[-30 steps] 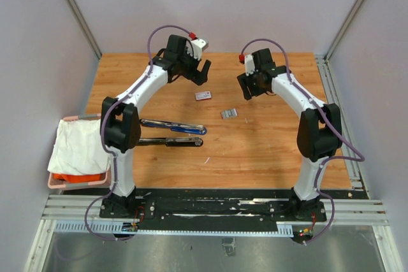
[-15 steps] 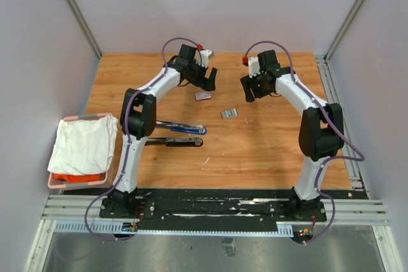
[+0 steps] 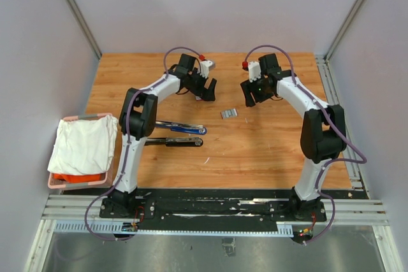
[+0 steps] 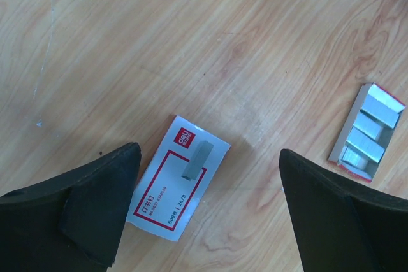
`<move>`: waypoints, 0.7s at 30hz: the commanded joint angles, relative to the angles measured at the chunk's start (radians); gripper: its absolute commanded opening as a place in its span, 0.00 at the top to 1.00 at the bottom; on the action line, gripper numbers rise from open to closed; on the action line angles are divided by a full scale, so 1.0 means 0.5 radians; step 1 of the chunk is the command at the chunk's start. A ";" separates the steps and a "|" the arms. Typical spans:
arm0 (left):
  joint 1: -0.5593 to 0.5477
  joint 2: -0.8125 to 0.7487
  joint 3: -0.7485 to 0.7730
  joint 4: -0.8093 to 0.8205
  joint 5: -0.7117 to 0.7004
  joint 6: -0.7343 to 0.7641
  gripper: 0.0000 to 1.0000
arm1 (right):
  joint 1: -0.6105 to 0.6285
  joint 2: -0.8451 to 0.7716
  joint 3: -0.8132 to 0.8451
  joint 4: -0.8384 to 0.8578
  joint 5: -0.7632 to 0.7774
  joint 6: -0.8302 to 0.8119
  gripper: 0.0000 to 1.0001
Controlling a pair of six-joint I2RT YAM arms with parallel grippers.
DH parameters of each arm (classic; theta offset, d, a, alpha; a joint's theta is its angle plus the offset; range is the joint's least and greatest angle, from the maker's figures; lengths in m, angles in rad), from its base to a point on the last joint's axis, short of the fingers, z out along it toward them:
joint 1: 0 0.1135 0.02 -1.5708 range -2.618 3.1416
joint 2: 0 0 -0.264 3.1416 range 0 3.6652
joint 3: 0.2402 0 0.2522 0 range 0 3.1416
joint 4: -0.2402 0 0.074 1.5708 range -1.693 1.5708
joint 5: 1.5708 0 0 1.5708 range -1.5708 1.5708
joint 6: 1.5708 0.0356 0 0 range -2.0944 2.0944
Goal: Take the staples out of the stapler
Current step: Move the shell to the center of the board.
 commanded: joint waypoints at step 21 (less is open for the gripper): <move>-0.068 -0.118 -0.204 -0.203 -0.058 0.357 0.18 | -0.018 -0.153 0.032 -0.055 -0.027 -0.048 0.38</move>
